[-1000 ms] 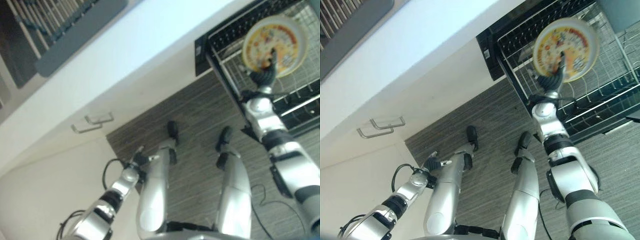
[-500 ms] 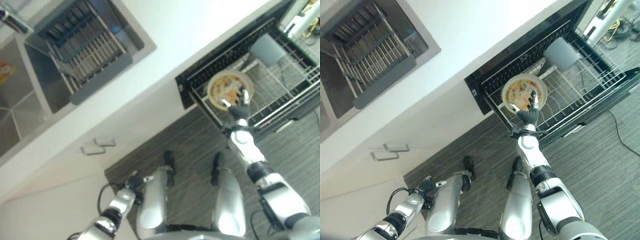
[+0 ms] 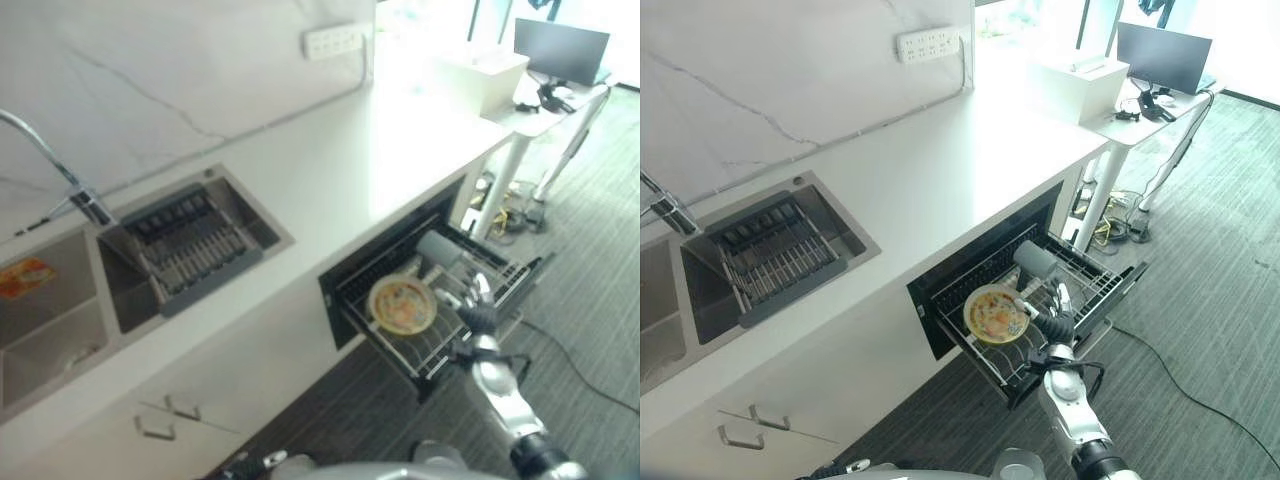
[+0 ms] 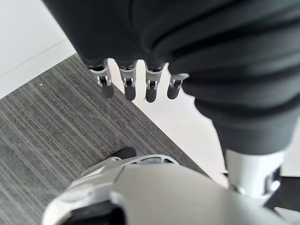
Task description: Place the dishes in the dishwasher.
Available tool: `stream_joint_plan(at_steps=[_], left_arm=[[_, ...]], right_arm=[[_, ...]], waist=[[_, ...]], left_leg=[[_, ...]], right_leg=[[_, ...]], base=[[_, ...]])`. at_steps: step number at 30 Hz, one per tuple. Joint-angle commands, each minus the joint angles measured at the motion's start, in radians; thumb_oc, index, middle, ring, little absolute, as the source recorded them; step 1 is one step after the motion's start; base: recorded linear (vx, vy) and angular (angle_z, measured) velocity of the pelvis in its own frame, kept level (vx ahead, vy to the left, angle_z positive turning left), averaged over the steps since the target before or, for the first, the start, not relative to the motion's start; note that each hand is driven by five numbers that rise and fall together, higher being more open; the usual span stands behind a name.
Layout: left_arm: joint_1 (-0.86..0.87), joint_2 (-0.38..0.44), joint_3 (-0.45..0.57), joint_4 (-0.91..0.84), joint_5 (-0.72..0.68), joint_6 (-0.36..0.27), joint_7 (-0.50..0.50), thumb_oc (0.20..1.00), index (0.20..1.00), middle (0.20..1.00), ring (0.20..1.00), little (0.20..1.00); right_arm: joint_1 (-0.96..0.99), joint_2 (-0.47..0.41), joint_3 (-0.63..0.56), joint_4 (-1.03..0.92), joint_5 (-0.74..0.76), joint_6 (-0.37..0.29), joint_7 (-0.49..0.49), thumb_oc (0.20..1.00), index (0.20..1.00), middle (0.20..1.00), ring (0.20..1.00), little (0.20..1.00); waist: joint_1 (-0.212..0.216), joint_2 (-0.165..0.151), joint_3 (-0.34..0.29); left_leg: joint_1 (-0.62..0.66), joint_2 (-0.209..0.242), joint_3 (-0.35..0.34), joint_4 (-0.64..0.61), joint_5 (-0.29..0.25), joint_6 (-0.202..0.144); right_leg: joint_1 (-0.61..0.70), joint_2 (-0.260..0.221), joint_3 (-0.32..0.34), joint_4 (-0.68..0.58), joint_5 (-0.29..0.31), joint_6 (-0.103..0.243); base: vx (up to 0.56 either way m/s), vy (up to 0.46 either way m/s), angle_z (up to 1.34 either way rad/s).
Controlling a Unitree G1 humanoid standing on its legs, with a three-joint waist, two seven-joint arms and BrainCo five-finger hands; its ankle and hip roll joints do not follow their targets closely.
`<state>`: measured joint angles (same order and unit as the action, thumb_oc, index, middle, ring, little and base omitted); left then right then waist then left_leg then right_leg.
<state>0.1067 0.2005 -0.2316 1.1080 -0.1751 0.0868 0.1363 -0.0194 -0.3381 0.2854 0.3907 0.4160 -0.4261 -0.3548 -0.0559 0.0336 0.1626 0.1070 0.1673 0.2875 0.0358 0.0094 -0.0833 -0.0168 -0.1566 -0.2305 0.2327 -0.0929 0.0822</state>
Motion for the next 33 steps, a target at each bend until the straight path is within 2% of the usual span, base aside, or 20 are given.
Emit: stream_joint_plan(at_steps=[1, 4, 10, 12, 15, 16, 17, 18, 19, 22, 26, 30, 31, 33], left_arm=[[-0.039, 0.000, 0.003, -0.014, 0.037, 0.004, -0.020, 1.000, 1.000, 1.000, 1.000, 1.000], [-0.028, 0.011, 0.029, -0.027, 0.039, 0.016, -0.031, 1.000, 1.000, 1.000, 1.000, 1.000], [-0.025, 0.021, 0.034, -0.015, 0.034, 0.017, -0.065, 1.000, 1.000, 1.000, 1.000, 1.000], [-0.032, 0.026, 0.021, -0.003, 0.027, 0.020, -0.077, 1.000, 1.000, 1.000, 1.000, 1.000], [-0.036, 0.033, 0.007, 0.005, 0.017, 0.025, -0.079, 1.000, 1.000, 1.000, 1.000, 1.000], [-0.041, 0.037, -0.002, 0.009, 0.010, 0.029, -0.079, 1.000, 1.000, 1.000, 1.000, 1.000], [-0.043, 0.038, -0.005, 0.012, 0.008, 0.030, -0.078, 1.000, 1.000, 1.000, 1.000, 1.000], [-0.048, 0.043, -0.015, 0.021, 0.000, 0.028, -0.080, 1.000, 1.000, 1.000, 1.000, 1.000], [-0.055, 0.044, -0.023, 0.025, -0.005, 0.031, -0.081, 1.000, 1.000, 1.000, 1.000, 1.000], [-0.090, 0.048, -0.048, 0.030, -0.028, 0.034, -0.079, 1.000, 1.000, 1.000, 1.000, 1.000], [-0.128, 0.041, -0.071, 0.032, -0.047, 0.029, -0.077, 1.000, 1.000, 1.000, 1.000, 1.000], [-0.136, 0.014, -0.086, 0.030, -0.066, 0.017, -0.070, 1.000, 1.000, 1.000, 1.000, 1.000], [-0.133, 0.012, -0.087, 0.031, -0.067, 0.013, -0.072, 1.000, 1.000, 1.000, 1.000, 1.000], [-0.127, 0.006, -0.086, 0.032, -0.063, 0.003, -0.085, 1.000, 1.000, 1.000, 1.000, 1.000]], right_arm=[[-0.091, -0.042, -0.091, -0.109, 0.011, -0.082, 0.016, 1.000, 1.000, 1.000, 1.000, 1.000], [-0.018, -0.069, -0.183, -0.133, 0.047, -0.076, -0.010, 1.000, 1.000, 1.000, 1.000, 1.000], [0.042, -0.072, -0.303, -0.066, 0.144, -0.103, -0.082, 1.000, 1.000, 1.000, 1.000, 1.000], [0.054, -0.074, -0.351, -0.018, 0.160, -0.123, -0.145, 1.000, 1.000, 1.000, 1.000, 1.000], [0.067, -0.062, -0.396, 0.046, 0.285, -0.127, -0.117, 1.000, 1.000, 1.000, 1.000, 1.000], [0.070, -0.045, -0.413, 0.088, 0.402, -0.126, -0.076, 1.000, 1.000, 1.000, 1.000, 1.000], [0.071, -0.037, -0.422, 0.104, 0.441, -0.119, -0.058, 1.000, 1.000, 1.000, 1.000, 1.000], [0.068, -0.018, -0.435, 0.150, 0.594, -0.108, 0.038, 1.000, 1.000, 1.000, 1.000, 1.000], [0.061, -0.002, -0.443, 0.177, 0.673, -0.097, 0.091, 1.000, 1.000, 1.000, 1.000, 1.000], [0.010, 0.018, -0.428, 0.238, 0.808, -0.060, 0.213, 1.000, 1.000, 1.000, 1.000, 1.000], [-0.061, 0.008, -0.414, 0.285, 0.880, -0.025, 0.284, 1.000, 1.000, 1.000, 1.000, 1.000], [-0.143, -0.006, -0.380, 0.325, 0.882, 0.105, 0.385, 1.000, 1.000, 1.000, 1.000, 1.000], [-0.149, -0.008, -0.378, 0.332, 0.876, 0.112, 0.390, 1.000, 1.000, 1.000, 1.000, 1.000], [-0.182, -0.019, -0.368, 0.364, 0.841, 0.156, 0.413, 1.000, 1.000, 1.000, 1.000, 1.000]], waist=[[-0.036, -0.009, 0.092], [-0.064, -0.019, 0.082], [-0.086, -0.022, 0.072], [-0.091, -0.022, 0.072], [-0.092, -0.018, 0.074], [-0.091, -0.015, 0.076], [-0.090, -0.014, 0.076], [-0.086, -0.008, 0.082], [-0.083, -0.003, 0.087], [-0.067, 0.016, 0.123], [-0.053, 0.038, 0.169], [-0.036, 0.075, 0.215], [-0.034, 0.075, 0.217], [-0.027, 0.096, 0.229]], left_leg=[[-0.024, 0.016, 0.009, 0.085, -0.095, 0.032], [-0.003, 0.016, 0.018, 0.078, -0.104, 0.033], [0.012, 0.015, 0.028, 0.059, -0.106, 0.031], [0.014, 0.013, 0.031, 0.052, -0.105, 0.029], [0.014, 0.010, 0.031, 0.044, -0.103, 0.027], [0.012, 0.007, 0.032, 0.041, -0.102, 0.028], [0.010, 0.006, 0.032, 0.041, -0.102, 0.028], [0.004, 0.003, 0.027, 0.044, -0.103, 0.032], [-0.005, 0.001, 0.023, 0.052, -0.105, 0.033], [-0.062, -0.007, -0.003, 0.099, -0.112, 0.039], [-0.121, -0.016, -0.026, 0.141, -0.109, 0.037], [-0.178, -0.039, -0.053, 0.194, -0.104, 0.040], [-0.171, -0.046, -0.063, 0.201, -0.124, 0.034], [-0.178, -0.057, -0.072, 0.205, -0.119, 0.038]], right_leg=[[0.067, -0.011, -0.036, 0.024, -0.106, -0.028], [0.078, 0.001, -0.021, 0.008, -0.102, -0.024], [0.089, 0.013, -0.009, -0.019, -0.094, -0.020], [0.091, 0.015, -0.009, -0.033, -0.087, -0.017], [0.092, 0.015, -0.012, -0.043, -0.083, -0.014], [0.090, 0.014, -0.015, -0.041, -0.084, -0.015], [0.088, 0.012, -0.018, -0.039, -0.085, -0.015], [0.083, 0.010, -0.021, -0.026, -0.091, -0.018], [0.075, 0.007, -0.022, -0.011, -0.099, -0.022], [0.021, -0.006, -0.028, 0.060, -0.124, -0.037], [-0.036, -0.020, -0.031, 0.123, -0.142, -0.051], [-0.099, -0.039, -0.026, 0.213, -0.164, -0.067], [-0.095, -0.045, -0.015, 0.229, -0.191, -0.061], [-0.111, -0.055, -0.013, 0.251, -0.196, -0.064]], base=[[0.04, -0.084, -0.05], [0.03, -0.084, -0.16], [0.02, -0.053, -0.16], [0.01, -0.040, -0.12], [0.00, -0.010, -0.01], [0.00, 0.000, 0.00], [0.00, 0.000, 0.00], [0.02, -0.005, 0.10], [0.01, 0.008, 0.12], [-0.08, 0.042, 0.13], [-0.13, 0.067, 0.20], [-0.02, 0.100, 0.16], [0.11, 0.137, 0.18], [0.10, 0.149, 0.11]])
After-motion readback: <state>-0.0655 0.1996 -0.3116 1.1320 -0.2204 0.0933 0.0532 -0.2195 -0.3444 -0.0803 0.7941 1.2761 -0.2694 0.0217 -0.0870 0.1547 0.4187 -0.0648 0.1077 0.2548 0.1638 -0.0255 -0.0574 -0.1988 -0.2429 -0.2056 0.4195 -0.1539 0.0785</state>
